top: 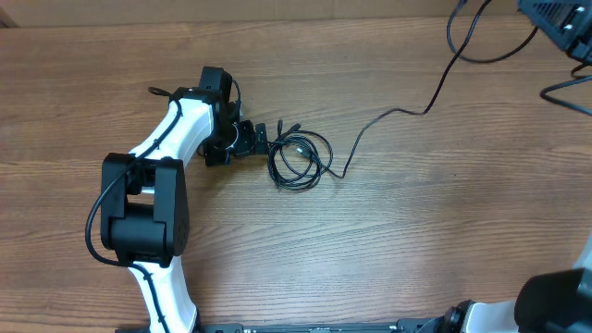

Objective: Untangle cables
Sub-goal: 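Pull the grasped strand up and rightward with the right gripper, stretching it out, then release the strand end at the right and open the right gripper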

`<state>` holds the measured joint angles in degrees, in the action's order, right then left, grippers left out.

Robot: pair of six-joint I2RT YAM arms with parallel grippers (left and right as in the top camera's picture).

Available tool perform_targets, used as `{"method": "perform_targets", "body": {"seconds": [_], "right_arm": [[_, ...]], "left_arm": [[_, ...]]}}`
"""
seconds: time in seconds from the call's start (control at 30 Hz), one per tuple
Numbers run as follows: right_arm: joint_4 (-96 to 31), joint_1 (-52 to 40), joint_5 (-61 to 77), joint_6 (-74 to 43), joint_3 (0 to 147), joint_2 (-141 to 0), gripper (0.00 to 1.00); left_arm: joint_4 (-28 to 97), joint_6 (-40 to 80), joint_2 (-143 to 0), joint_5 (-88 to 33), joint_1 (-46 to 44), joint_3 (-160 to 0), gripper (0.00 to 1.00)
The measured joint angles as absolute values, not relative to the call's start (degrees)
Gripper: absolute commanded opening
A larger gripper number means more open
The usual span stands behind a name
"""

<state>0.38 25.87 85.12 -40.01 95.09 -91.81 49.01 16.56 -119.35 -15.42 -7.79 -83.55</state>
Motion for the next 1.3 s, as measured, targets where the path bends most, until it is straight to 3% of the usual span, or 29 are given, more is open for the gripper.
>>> {"method": "perform_targets", "body": {"seconds": [0.17, 0.3, 0.33, 0.37, 0.4, 0.43, 0.8, 1.3], "right_arm": [[-18.44, 25.87, 84.82, -35.9, 93.49, -95.13, 0.08], [-35.33, 25.82, 82.08, -26.74, 90.89, -98.5, 0.27], [-39.11, 25.71, 80.47, -24.58, 90.15, -99.26, 0.39], [-43.07, 25.5, 77.91, -21.37, 88.92, -100.27, 0.68], [-45.28, 25.41, 76.2, -20.51, 88.29, -100.82, 0.89], [-47.46, 25.08, 73.38, -18.74, 87.5, -101.6, 1.0], [-52.03, 20.56, 38.2, -12.93, 84.16, -103.31, 1.0], [-51.99, 20.49, 30.7, -12.14, 84.16, -103.31, 1.0]], "left_arm": [[49.04, 16.56, -119.35, -15.42, -7.79, -83.57, 1.0], [49.04, 16.56, -119.35, -15.42, -7.79, -83.57, 1.0], [49.04, 16.56, -119.35, -15.42, -7.79, -83.57, 0.99], [49.04, 16.56, -119.35, -15.38, -7.79, -83.57, 0.99], [49.01, 16.56, -119.35, -15.38, -7.79, -83.55, 0.99], [49.01, 16.56, -119.35, -15.29, -7.79, -83.57, 1.0], [49.01, 16.56, -119.35, -15.18, -7.79, -83.57, 1.0], [47.7, 19.55, -119.35, -14.7, -7.77, -83.55, 1.0]]}}
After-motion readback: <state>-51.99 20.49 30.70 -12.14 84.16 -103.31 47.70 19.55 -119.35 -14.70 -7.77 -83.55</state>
